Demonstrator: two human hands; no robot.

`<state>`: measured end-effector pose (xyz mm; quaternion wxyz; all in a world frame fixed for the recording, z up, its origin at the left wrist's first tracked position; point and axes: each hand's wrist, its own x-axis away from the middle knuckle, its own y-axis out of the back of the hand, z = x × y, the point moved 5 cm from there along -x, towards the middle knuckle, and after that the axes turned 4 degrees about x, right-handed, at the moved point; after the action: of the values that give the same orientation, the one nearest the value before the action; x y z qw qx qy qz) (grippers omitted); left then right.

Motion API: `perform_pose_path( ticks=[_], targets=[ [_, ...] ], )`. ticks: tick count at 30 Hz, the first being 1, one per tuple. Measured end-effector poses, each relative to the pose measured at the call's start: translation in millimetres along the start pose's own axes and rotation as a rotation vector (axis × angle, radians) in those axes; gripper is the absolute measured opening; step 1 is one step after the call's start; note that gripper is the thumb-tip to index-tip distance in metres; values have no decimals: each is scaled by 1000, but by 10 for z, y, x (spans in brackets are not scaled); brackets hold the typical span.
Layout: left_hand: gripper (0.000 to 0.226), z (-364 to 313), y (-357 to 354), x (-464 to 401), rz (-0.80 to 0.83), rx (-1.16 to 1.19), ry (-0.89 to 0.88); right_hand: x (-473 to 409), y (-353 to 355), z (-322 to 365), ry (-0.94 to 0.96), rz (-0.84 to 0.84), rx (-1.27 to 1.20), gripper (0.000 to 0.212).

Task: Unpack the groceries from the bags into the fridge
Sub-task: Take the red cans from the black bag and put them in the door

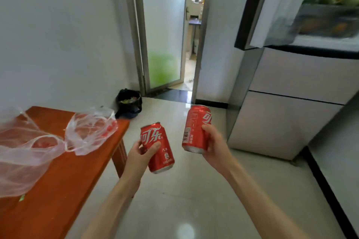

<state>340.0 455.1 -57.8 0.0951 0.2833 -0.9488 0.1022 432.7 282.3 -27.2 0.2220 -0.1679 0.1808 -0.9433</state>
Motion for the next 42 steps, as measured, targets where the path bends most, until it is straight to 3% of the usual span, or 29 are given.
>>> perform_pose_path(
  ticks=[4,8,20,23,29,33,39,42],
  targets=[
    [46,3,-1012,-164,174,84,70,88,829,399,40,-100,28,41],
    [54,9,-1823,-371,304,129,121,95,1488,710,91,-230,-16,41],
    [58,-264,-4044,-1461,482,93,102,-855,3069,2143,254,-393,3,26],
    [68,-545,-4502,-1741,467,81,47,-1146,3333,2604,300,-408,28,25],
    [68,-1090,-5243,-2054,444,-6,-120,-1642,3768,3396,363,-394,84,44],
    [74,-1568,-5712,-2161,378,-32,-315,-2037,3955,4007,414,-340,182,34],
    [57,-2276,-6362,-2344,171,-167,-651,-2607,4110,4929,527,-209,261,55],
    [56,-2489,-6609,-2482,57,-203,-737,-2870,4148,5295,560,-106,244,40]
  ],
)
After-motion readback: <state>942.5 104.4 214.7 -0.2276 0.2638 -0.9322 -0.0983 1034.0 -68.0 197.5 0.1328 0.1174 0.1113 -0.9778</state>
